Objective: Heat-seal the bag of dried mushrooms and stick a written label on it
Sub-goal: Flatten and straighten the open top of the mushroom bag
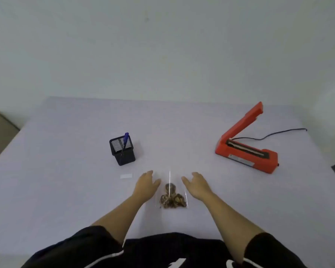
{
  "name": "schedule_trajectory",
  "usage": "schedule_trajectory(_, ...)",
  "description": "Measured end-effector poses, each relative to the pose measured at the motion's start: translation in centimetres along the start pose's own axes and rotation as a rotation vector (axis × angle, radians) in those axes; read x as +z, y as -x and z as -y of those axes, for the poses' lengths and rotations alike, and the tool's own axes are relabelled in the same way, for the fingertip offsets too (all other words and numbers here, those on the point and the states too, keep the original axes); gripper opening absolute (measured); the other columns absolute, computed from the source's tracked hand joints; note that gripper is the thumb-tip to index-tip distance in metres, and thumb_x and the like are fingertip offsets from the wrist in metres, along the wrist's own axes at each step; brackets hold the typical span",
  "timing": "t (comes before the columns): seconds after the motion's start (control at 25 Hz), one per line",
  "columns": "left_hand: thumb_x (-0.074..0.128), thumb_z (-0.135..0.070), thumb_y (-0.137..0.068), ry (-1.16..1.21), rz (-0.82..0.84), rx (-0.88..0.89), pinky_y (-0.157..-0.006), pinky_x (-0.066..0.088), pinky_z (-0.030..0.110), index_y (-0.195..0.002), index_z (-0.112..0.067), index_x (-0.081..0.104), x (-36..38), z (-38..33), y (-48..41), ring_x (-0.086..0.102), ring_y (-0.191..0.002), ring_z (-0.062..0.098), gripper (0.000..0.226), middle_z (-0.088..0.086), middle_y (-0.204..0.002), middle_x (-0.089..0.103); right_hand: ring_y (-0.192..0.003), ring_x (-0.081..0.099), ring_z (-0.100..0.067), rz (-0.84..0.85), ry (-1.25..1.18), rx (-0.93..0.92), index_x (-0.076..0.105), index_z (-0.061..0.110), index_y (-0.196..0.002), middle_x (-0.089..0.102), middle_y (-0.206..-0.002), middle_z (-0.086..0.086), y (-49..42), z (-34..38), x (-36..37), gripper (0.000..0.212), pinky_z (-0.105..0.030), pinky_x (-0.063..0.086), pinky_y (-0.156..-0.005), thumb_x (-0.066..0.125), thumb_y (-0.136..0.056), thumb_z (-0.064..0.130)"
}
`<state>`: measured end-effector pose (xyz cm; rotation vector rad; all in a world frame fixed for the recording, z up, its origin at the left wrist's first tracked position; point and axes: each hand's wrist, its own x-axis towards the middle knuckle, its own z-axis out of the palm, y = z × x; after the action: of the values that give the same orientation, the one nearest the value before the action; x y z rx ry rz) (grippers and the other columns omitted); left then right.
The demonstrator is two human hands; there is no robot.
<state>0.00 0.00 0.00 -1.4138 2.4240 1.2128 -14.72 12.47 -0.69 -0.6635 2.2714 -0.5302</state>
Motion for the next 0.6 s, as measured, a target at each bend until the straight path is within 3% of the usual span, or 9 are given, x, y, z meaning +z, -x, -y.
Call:
schedule_trajectory(0.16,0.055,-0.026,-0.091,0.266,-0.002,-0.220,-0.096,0.043,0.036,-0.134,-0.004,0.041,1.2,0.3,-0.2,0.055,-0.111,0.030,0.049,0.017,-0.120,0.058,-0.119,0.050,-0.028,0.031,-0.120,0.065,0.042,0.001,-0.131,0.053,-0.131,-0.014,-0.6,-0.7,1.3,0.052,-0.030,0.038,-0.098,0.049,-0.094,0.036)
schedule_trajectory(0.24,0.059,-0.023,-0.088,0.336,0.002,-0.261,-0.094,0.048,0.037,-0.118,-0.007,0.054,1.7,0.5,-0.5,0.059,-0.102,0.029,0.034,0.015,-0.110,0.063,-0.108,0.056,-0.025,0.022,-0.140,0.051,0.054,0.002,-0.118,0.060,-0.120,-0.013,-0.8,-0.7,1.7,0.036,-0.028,0.041,-0.090,0.051,-0.093,0.028)
schedule_trajectory(0.32,0.059,-0.016,-0.087,0.368,-0.007,-0.250,-0.087,0.054,0.040,-0.089,-0.012,0.062,1.5,0.4,-0.8,0.061,-0.084,0.024,0.005,0.011,-0.089,0.065,-0.091,0.056,-0.020,-0.006,-0.130,0.011,0.061,0.003,-0.105,0.065,-0.109,-0.013,-0.9,-0.7,1.9,0.023,-0.024,0.041,-0.080,0.053,-0.092,0.020)
schedule_trajectory(0.36,0.058,-0.013,-0.087,0.385,0.005,-0.240,-0.083,0.055,0.039,-0.080,-0.014,0.061,1.3,0.5,-0.9,0.060,-0.077,0.022,0.008,0.009,-0.081,0.064,-0.085,0.054,-0.017,-0.008,-0.140,0.000,0.063,0.004,-0.101,0.066,-0.103,-0.011,-0.8,-0.9,2.1,0.020,-0.022,0.040,-0.075,0.053,-0.091,0.018)
schedule_trajectory(0.48,0.055,-0.011,-0.090,0.489,0.037,-0.205,-0.072,0.054,0.034,-0.078,-0.011,0.060,0.0,0.4,-1.1,0.060,-0.074,0.021,0.013,0.010,-0.081,0.062,-0.083,0.056,-0.018,-0.015,-0.233,-0.042,0.060,0.012,-0.091,0.062,-0.089,-0.005,-0.6,-0.3,1.4,0.009,-0.023,0.041,-0.069,0.053,-0.092,0.018)
schedule_trajectory(0.6,0.056,-0.013,-0.091,0.572,0.015,-0.064,-0.076,0.053,0.031,-0.080,-0.013,0.060,-2.8,-0.4,-1.5,0.062,-0.082,0.023,0.012,0.007,-0.081,0.063,-0.080,0.060,-0.019,-0.069,-0.344,-0.166,0.056,0.016,-0.083,0.061,-0.082,-0.003,-0.4,1.4,-1.3,0.010,-0.017,0.044,-0.063,0.052,-0.093,0.018)
